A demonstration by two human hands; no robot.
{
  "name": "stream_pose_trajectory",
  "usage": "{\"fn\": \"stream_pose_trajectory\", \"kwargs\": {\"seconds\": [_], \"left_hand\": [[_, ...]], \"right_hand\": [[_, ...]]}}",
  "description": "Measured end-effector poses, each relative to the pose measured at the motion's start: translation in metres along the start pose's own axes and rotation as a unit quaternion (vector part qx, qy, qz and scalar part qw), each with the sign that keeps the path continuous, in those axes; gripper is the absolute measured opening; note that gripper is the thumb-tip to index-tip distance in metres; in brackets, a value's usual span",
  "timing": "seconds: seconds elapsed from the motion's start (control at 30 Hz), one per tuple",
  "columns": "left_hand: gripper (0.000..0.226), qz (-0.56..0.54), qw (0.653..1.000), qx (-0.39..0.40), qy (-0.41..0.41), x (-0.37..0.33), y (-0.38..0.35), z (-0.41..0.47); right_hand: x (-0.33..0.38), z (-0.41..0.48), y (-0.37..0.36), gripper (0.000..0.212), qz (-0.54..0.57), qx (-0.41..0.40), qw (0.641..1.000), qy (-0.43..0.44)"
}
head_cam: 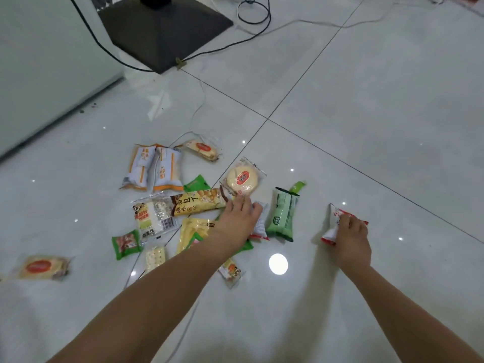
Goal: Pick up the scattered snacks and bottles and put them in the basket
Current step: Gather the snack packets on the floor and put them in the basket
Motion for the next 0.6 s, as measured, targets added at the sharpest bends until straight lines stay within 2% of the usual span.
{"fn": "stream_pose_trajectory", "kwargs": {"seconds": [0.1,0.2,0.27,0.3,0.37,0.47,0.6], "left_hand": [[0.068,-0.009,1.000,-0.017,0.007,0.002,0.004,-0.008],[0.074,-0.007,0.994,-0.107,0.032,0.019,0.019,-0.017],[0.083,0.000,0.994,-0.097,0.049,0.037,0.028,-0.021],[0.087,0.001,0.994,-0.090,0.069,0.050,0.036,-0.024],[0.093,-0.001,0.983,-0.128,0.128,0.084,0.063,-0.037],[0.098,-0.012,0.956,-0.183,0.227,0.145,0.086,-0.078],[0.098,0.002,0.918,-0.163,0.361,0.230,0.084,-0.173]], "right_hand": [[-0.002,-0.006,0.006,0.056,-0.021,0.005,1.000,-0.002],[0.010,-0.005,0.023,0.058,0.000,-0.018,1.000,0.021],[0.024,0.002,0.043,0.062,-0.003,-0.040,0.998,0.053],[0.034,0.006,0.056,0.065,-0.003,-0.056,0.996,0.075],[0.059,0.017,0.084,0.071,0.002,-0.082,0.990,0.118],[0.121,0.032,0.131,0.078,-0.013,-0.111,0.975,0.193],[0.257,0.022,0.175,0.081,-0.029,-0.153,0.920,0.359]]}}
Point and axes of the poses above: each hand's wrist, its own z-axis towards the middle knuckle, its own y-axis out of the back of the hand, x = y × z, the point moved 5 cm from there along z, towards the middle knuckle, and after that the axes turned 7 degrees about y, right-handed, at the moved point
